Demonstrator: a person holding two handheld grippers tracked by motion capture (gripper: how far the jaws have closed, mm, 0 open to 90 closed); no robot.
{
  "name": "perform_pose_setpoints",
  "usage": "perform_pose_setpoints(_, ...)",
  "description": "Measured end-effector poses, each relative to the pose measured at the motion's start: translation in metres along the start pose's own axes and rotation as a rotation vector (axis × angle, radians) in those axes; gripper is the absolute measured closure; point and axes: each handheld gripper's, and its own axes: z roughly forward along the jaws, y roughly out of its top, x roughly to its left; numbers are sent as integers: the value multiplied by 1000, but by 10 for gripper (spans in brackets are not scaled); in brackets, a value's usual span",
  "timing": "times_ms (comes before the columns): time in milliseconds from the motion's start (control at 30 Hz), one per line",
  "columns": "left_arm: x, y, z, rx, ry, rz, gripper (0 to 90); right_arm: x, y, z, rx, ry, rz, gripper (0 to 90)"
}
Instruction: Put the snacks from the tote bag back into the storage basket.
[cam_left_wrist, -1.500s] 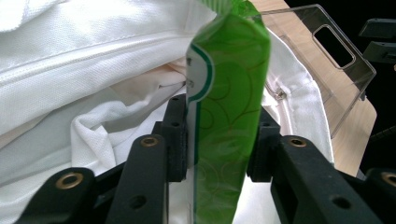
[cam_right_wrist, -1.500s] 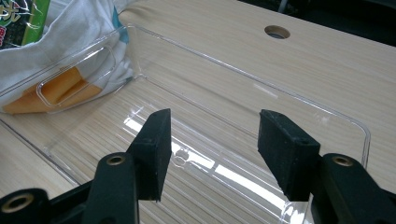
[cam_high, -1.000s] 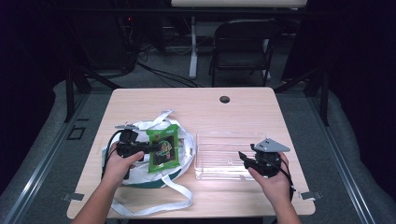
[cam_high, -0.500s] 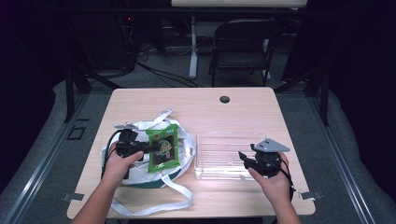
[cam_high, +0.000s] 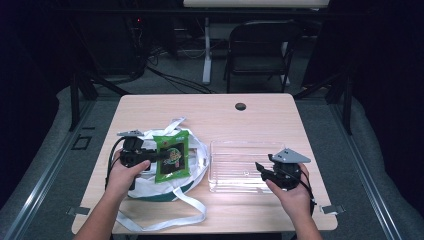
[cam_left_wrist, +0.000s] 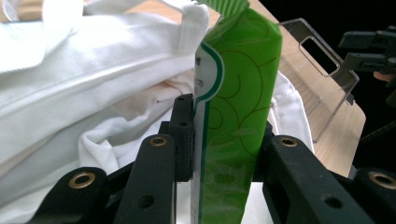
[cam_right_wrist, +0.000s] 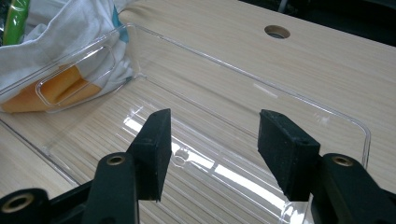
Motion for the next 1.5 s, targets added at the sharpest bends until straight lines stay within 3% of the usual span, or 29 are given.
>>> perform_pose_setpoints(733,-5,10,-28,-101,-2,38,722,1,0,0,0,-2,-5,450)
perform_pose_setpoints(1500,-25,15,-31,-116,-49,87,725,2,0,0,-5,5,-7,450)
